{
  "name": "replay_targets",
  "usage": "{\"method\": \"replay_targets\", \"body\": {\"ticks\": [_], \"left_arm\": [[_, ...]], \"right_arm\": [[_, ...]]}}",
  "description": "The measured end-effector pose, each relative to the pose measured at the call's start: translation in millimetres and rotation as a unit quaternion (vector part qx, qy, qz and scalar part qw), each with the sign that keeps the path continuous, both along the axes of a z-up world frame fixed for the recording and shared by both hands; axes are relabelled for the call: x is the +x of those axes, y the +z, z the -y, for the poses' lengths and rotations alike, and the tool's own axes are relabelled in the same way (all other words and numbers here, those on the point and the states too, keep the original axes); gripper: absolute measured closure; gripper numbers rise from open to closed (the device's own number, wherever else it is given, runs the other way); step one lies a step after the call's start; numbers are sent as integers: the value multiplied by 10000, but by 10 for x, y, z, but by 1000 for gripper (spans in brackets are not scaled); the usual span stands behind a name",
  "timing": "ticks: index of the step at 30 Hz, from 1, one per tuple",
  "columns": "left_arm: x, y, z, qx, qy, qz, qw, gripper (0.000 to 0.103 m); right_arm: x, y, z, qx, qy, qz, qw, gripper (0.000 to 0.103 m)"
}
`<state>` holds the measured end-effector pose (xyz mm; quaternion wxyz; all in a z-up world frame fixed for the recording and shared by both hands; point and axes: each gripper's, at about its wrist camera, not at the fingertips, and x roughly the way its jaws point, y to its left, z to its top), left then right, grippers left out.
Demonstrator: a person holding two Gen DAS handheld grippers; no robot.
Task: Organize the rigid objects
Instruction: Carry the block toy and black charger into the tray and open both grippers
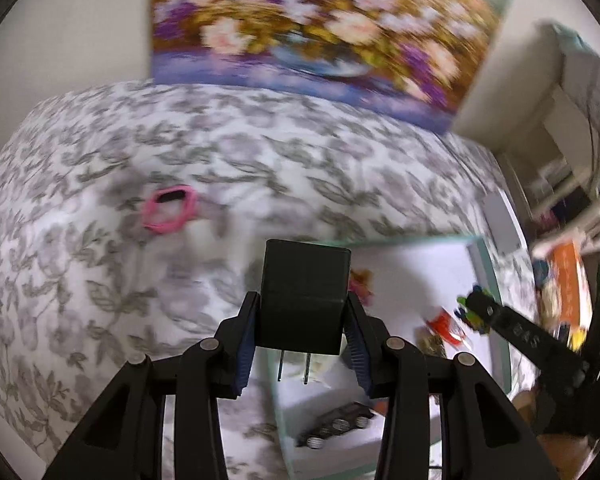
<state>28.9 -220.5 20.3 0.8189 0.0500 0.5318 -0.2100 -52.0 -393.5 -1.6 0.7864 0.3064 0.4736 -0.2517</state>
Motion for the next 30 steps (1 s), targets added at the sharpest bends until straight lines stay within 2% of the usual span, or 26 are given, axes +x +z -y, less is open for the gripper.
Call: {"method": "replay_targets", "body": {"ticks": [4,9,18,30], "left_arm": [[-217,-72,366,124,-466,34,9988,60],[-373,-192,625,313,-790,5,9964,60],[-391,-370,692,467,-826,-210,9953,60],[-395,-454,752,626,-875,-221,9940,60]], "right_arm": [[-108,-31,164,-79,-151,-87,9998,56],[-227,-47,319,-18,-319,-56,9995,56],[-284,-69,386,73,-355,-20,9993,56],[-259,-82,367,56,-231,-52,9997,56]]}}
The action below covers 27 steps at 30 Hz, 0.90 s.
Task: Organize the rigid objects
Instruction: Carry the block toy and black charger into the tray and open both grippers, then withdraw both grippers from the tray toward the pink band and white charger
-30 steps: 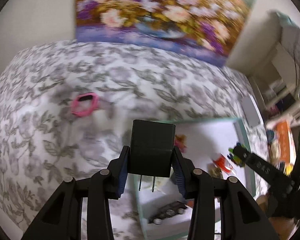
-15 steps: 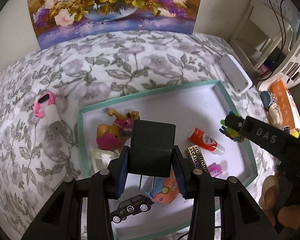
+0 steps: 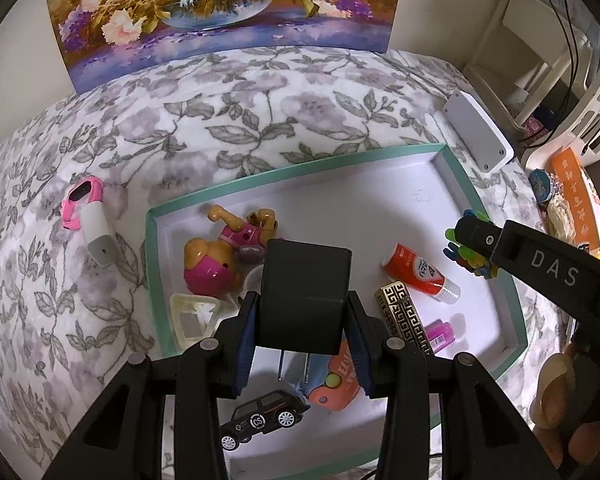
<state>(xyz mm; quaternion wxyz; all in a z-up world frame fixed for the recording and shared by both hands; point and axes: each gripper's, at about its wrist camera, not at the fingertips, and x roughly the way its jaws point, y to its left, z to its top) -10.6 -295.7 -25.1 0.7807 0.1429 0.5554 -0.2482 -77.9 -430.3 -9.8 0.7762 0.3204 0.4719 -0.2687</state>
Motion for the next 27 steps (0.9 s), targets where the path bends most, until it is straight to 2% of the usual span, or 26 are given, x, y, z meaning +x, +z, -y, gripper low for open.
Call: {"method": "replay_targets", "body": {"ticks": [16,18,20,27], "left_arm": [[6,-94,35,130,-33,-129,9998,59],[5,-80,41,115,-46,-133,9998,57],[10,-52,33,75,-43,-141,9999,54],[137,102,-139,-71,270,-83,9996,54]], "right_arm": [[15,-77,9,9,44,-146,9999,55],[13,-59,11,-13,33,-136,9999,53],[14,-36,10,-28,22,-128,9999,44],[90,60,-96,-199,209,-193,9994,43]]}}
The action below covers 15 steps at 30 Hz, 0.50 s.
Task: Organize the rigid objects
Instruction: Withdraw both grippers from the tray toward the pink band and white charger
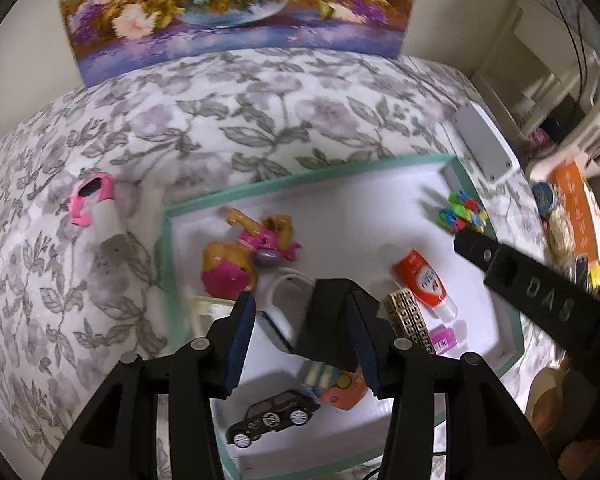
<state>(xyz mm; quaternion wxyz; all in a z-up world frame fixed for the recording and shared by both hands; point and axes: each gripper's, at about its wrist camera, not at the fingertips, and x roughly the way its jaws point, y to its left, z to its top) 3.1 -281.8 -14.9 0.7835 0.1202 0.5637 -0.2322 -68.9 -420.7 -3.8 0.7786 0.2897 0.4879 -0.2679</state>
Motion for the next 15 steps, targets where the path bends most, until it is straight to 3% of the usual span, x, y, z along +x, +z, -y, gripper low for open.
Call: {"method": "replay_targets", "body": {"ticks": [4,7,15], "left_arm": [[134,74,-181,-54,332,35,9994,52],[255,117,-362,-35,651,100,9978,36],[539,103,-808,357,1284,215,9908,35]], "right_arm": [[67,52,-96,-142,175,-39,9997,43],[115,85,-184,-224,304,-62,9993,40],[277,121,-447,-386,654,-165,9970,26]]}}
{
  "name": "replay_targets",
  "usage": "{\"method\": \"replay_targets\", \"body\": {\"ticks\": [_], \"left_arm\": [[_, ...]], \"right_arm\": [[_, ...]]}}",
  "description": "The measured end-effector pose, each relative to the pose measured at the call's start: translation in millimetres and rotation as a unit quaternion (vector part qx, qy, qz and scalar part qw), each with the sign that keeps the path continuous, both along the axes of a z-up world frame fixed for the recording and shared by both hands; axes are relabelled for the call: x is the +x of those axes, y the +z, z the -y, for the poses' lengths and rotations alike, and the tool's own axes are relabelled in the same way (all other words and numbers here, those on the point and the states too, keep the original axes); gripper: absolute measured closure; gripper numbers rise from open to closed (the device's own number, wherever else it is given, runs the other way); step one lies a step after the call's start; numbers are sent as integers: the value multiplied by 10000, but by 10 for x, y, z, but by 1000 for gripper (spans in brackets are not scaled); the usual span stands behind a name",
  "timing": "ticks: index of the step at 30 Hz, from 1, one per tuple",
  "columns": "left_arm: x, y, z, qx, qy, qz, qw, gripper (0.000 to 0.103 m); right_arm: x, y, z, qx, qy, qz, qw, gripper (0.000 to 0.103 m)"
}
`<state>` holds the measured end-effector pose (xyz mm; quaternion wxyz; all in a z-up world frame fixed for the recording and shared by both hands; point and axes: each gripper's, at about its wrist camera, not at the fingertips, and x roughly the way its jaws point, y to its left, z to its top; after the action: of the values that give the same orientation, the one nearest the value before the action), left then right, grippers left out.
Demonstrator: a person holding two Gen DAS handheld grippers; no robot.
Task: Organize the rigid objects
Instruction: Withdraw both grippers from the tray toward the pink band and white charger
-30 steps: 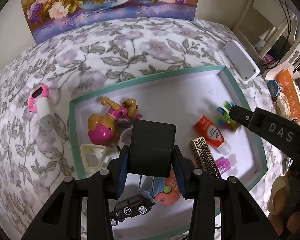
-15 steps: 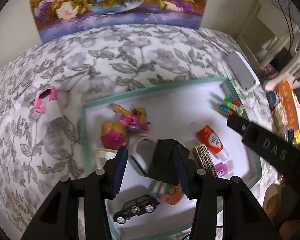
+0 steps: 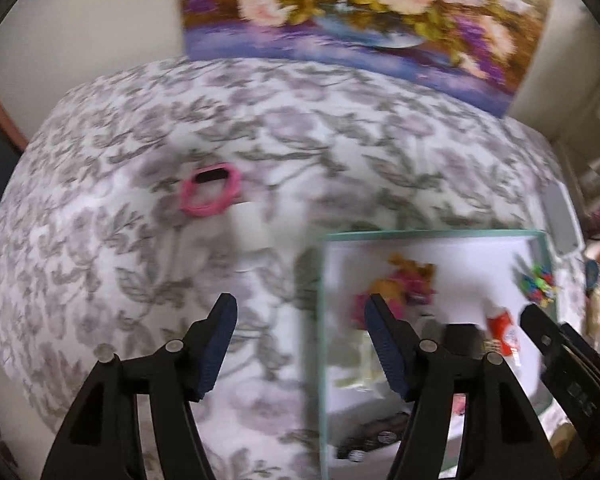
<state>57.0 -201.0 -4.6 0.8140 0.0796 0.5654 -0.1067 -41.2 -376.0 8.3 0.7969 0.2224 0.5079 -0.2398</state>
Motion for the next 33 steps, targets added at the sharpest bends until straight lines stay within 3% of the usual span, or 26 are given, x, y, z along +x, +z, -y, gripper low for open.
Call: {"method": "replay_targets", "body": {"ticks": [3,9,13,17,33], "left_arm": [[78,-30,-130,20,196,-62,9998,22],[132,-13,-302,21,330,-35,9994,19],[180,20,-451,82,476,66,9988,15],[217,60,-587,178,609,202,9978,5],[401,259,-1087,-276,825,490,9950,4]], "right_arm": [[55,12,-106,3,112,11,9999,20],[176,-6,-354,-41,453,-67,9989,19],[220,3,-475,24,557,-27,9984,2],[256,61,-602,-17,700,35,9975,1],[447,146,-1007,-124,907,147,9957,0]]}}
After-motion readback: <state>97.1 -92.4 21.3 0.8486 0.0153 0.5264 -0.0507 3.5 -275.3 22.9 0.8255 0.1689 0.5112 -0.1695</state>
